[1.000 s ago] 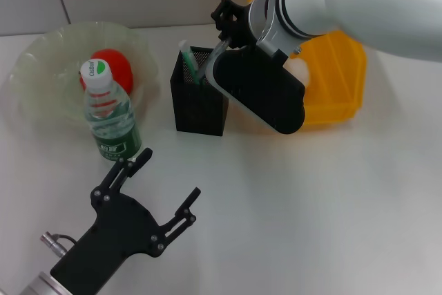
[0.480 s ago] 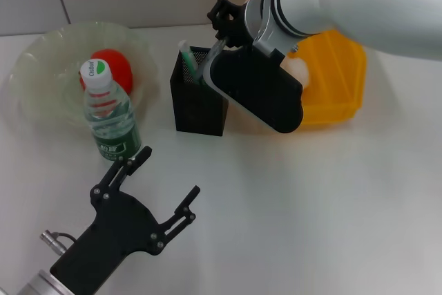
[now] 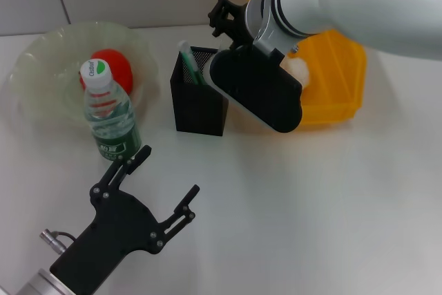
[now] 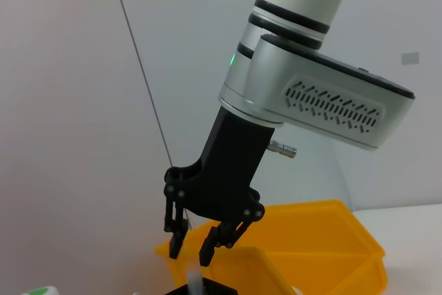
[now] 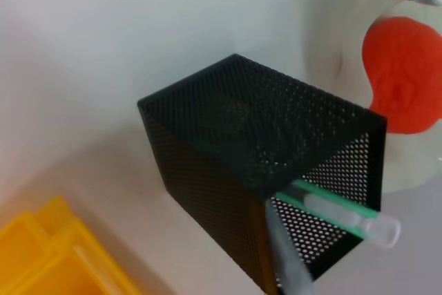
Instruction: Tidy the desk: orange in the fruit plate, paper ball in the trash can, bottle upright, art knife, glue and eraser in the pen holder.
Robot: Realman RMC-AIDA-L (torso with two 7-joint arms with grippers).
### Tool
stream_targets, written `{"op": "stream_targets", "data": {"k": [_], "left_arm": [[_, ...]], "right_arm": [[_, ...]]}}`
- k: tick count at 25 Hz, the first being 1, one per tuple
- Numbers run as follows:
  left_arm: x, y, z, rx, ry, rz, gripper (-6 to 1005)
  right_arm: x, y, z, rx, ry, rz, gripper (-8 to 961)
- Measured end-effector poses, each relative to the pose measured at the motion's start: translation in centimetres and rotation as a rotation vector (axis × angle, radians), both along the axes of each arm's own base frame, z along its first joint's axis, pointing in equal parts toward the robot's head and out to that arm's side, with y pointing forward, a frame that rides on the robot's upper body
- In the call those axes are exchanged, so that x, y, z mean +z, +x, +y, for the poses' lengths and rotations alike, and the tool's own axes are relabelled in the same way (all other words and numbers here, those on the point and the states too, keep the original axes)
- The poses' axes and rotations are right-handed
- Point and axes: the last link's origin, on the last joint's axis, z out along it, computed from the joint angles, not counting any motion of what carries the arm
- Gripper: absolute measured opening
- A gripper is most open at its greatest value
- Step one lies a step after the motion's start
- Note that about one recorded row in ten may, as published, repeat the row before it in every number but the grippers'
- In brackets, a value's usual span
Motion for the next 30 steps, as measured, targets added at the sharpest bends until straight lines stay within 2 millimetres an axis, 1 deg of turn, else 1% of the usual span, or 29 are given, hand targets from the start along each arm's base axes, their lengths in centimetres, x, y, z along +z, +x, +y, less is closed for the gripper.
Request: {"op": "stream_targets", "data": {"k": [1, 7, 9, 10, 11, 13, 15, 17, 19, 21, 23, 25, 26, 28, 29, 30], "left_arm": [[0.0, 0.0, 0.0, 0.0, 0.0, 0.0, 833], [0.0, 0.0, 0.0, 0.0, 0.0, 0.0, 833], [0.0, 0.0, 0.0, -0.001, 0.001, 0.0, 834], [0.1, 0.0, 0.0, -0.004, 0.004, -0.003, 834], [0.1, 0.0, 0.0, -0.004, 0.004, -0.003, 834], [0.2, 0.0, 0.0, -0.007, 0.007, -0.006, 834], [0.4, 0.0, -0.1, -0.012, 0.013, -0.011, 834], [0.7, 0.0, -0.2, -0.017, 0.019, -0.015, 834], [0.8, -0.1, -0.2, -0.022, 0.023, -0.015, 833], [0.9, -0.2, -0.1, -0.025, 0.023, -0.011, 833], [1.0, -0.3, -0.1, -0.026, 0.021, -0.004, 833], [1.0, -0.5, -0.1, -0.023, 0.018, 0.004, 834], [1.0, -0.6, -0.1, -0.023, 0.016, 0.006, 834], [0.9, -0.7, -0.2, -0.022, 0.013, 0.011, 834], [0.9, -0.8, -0.2, -0.021, 0.011, 0.015, 834], [0.9, -0.8, -0.2, -0.021, 0.011, 0.015, 834]], "right_arm": [[0.0, -0.1, 0.0, 0.001, 0.001, 0.003, 163], [0.5, -0.7, -0.1, -0.007, 0.019, 0.043, 380], [1.1, -1.5, -0.1, -0.02, 0.039, 0.088, 406], [2.3, -2.6, -0.2, -0.042, 0.073, 0.158, 412], [2.3, -2.6, -0.2, -0.042, 0.073, 0.158, 418], [3.7, -3.5, -0.4, -0.068, 0.114, 0.242, 429], [5.9, -4.4, -0.7, -0.113, 0.177, 0.372, 441], [8.3, -4.8, -1.1, -0.157, 0.235, 0.515, 453], [10.9, -4.6, -1.9, -0.216, 0.267, 0.688, 464], [13.2, -3.9, -3.3, -0.283, 0.248, 0.876, 476], [14.5, -2.3, -5.7, -0.368, 0.158, 1.068, 488], [14.7, -0.5, -7.8, -0.427, 0.065, 1.183, 499], [14.6, 0.8, -9.0, -0.467, 0.013, 1.233, 505], [13.9, 3.5, -10.9, -0.546, -0.066, 1.312, 584], [13.5, 5.2, -11.8, -0.601, -0.104, 1.354, 623], [13.1, 6.5, -12.3, -0.644, -0.127, 1.387, 663]]}}
